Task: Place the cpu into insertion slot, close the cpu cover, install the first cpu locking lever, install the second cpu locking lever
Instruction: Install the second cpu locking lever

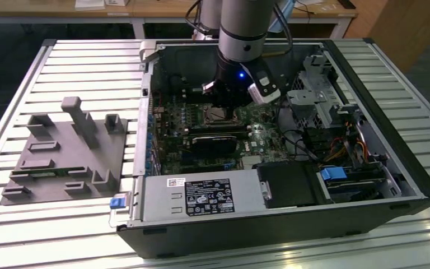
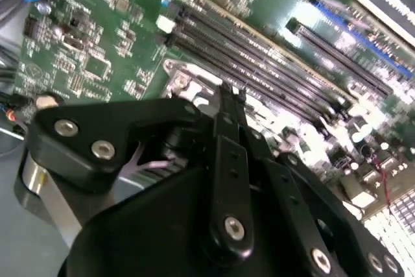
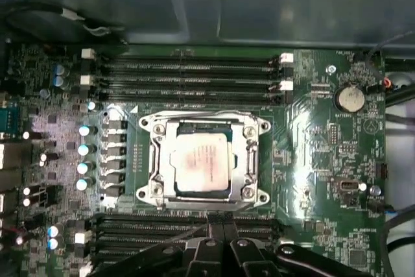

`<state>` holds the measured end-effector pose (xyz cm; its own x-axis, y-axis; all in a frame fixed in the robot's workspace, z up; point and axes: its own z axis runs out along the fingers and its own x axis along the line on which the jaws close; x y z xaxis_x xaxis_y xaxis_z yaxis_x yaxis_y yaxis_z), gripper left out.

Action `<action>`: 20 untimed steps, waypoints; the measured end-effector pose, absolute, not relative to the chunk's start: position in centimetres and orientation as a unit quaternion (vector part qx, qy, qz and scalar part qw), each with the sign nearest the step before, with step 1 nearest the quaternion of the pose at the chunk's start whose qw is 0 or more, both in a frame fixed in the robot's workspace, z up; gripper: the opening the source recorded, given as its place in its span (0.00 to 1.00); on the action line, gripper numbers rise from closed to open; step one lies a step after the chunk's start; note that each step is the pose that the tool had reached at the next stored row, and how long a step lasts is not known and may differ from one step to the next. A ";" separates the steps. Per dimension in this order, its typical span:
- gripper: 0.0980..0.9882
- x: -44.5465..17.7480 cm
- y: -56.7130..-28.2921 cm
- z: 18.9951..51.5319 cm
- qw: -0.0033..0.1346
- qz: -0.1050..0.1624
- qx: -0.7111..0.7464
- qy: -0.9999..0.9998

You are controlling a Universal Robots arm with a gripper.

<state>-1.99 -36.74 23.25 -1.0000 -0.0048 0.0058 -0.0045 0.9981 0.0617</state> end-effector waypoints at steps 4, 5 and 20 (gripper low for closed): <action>0.01 -3.5 -36.8 23.2 0.003 -0.032 0.003 -0.999; 0.01 -3.8 -36.8 23.2 0.003 -0.032 0.003 -0.999; 0.01 -5.2 -37.1 22.2 0.003 -0.053 0.003 -0.999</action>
<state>-5.18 -37.13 22.19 -1.0000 -0.0065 0.0053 -0.0059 0.9944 0.1055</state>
